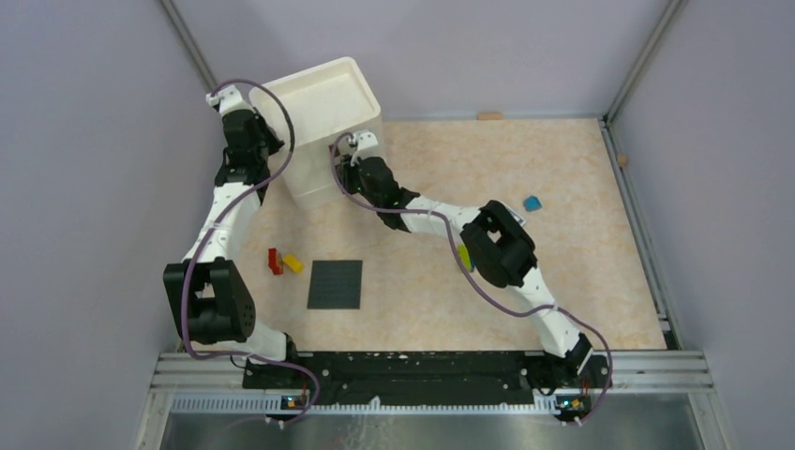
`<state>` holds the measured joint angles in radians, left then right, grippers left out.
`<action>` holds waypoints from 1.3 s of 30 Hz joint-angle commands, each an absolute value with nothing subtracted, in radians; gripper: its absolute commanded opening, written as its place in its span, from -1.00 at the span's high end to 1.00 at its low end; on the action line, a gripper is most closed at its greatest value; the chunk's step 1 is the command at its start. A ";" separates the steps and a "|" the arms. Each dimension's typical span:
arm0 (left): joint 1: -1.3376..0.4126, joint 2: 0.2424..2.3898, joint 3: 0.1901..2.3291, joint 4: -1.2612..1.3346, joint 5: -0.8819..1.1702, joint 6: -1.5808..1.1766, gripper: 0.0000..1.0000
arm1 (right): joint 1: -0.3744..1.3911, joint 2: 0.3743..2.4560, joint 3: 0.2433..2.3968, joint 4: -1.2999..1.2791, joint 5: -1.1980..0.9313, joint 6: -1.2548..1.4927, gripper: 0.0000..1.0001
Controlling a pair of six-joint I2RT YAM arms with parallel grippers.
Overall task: Organize the makeup
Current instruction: Close the drawer in the storage box, then reset both arms
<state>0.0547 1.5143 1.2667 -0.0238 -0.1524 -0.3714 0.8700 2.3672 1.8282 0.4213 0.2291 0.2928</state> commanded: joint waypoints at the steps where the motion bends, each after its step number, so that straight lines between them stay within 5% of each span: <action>1: 0.029 1.515 1.238 -0.117 -0.006 -0.391 1.00 | 0.857 2.356 1.853 0.479 0.215 0.310 0.46; 12: 0.022 1.460 1.269 -0.195 -0.022 -0.387 0.93 | 0.858 1.911 1.319 0.621 0.178 0.254 0.44; 16: 0.020 1.395 1.269 -0.221 -0.022 -0.380 0.37 | 0.858 1.718 1.148 0.552 0.171 0.252 0.42; 23: 0.020 1.246 1.274 -0.277 -0.020 -0.345 -0.93 | 0.856 1.451 1.015 0.214 0.245 0.267 0.26; 29: 0.020 1.091 1.244 -0.377 -0.006 -0.305 -0.98 | 0.850 1.286 0.996 -0.148 0.350 0.306 -0.14; 32: 0.020 0.982 1.164 -0.435 0.071 -0.302 -0.98 | 0.844 1.237 0.988 -0.301 0.379 0.325 -0.57; 39: 0.020 0.770 0.966 -0.584 0.084 -0.276 -0.98 | 0.710 1.231 0.980 -0.520 0.150 0.395 -0.79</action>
<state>0.0189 0.8371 1.0451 -0.4702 0.0578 -0.3035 0.8124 1.2469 0.9928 -0.3496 0.3088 0.3305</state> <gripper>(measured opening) 0.987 0.878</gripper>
